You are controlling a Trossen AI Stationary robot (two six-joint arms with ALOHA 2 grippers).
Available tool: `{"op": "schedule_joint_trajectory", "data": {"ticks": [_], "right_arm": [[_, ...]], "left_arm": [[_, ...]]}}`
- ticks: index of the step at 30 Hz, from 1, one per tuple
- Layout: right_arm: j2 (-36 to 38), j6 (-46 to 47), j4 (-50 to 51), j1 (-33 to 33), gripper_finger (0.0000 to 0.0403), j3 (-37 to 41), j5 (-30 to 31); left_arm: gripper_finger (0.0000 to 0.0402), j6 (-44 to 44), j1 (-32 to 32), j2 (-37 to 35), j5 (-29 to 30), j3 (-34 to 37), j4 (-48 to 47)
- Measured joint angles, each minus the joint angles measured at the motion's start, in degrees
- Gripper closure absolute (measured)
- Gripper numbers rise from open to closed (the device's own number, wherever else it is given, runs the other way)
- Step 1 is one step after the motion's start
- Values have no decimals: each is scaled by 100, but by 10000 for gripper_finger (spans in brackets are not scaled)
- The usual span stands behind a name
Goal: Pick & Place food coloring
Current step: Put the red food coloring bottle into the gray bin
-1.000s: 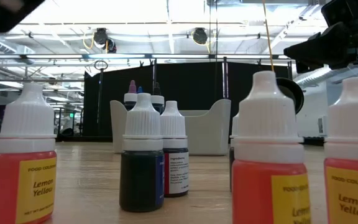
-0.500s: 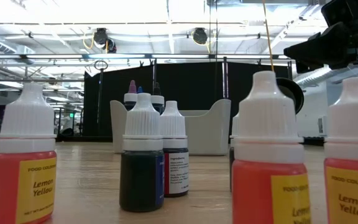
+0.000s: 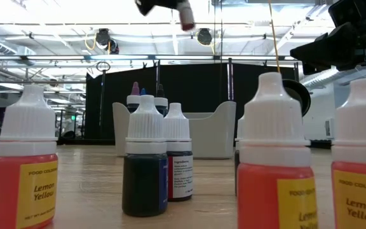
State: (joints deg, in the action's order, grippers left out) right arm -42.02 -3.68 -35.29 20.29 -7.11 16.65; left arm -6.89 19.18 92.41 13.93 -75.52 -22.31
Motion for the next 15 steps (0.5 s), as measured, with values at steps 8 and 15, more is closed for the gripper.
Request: {"op": "schedule_joint_trajectory", "data": {"ticks": [8,15], "right_arm": [[0,-153,0,0,403,0,0],[0,-155,43,0,403,0,0]], "left_arm": [[326,403,-951,457,-373,-3,491],[326,377,-1287,1132,-388,-3,479]]}}
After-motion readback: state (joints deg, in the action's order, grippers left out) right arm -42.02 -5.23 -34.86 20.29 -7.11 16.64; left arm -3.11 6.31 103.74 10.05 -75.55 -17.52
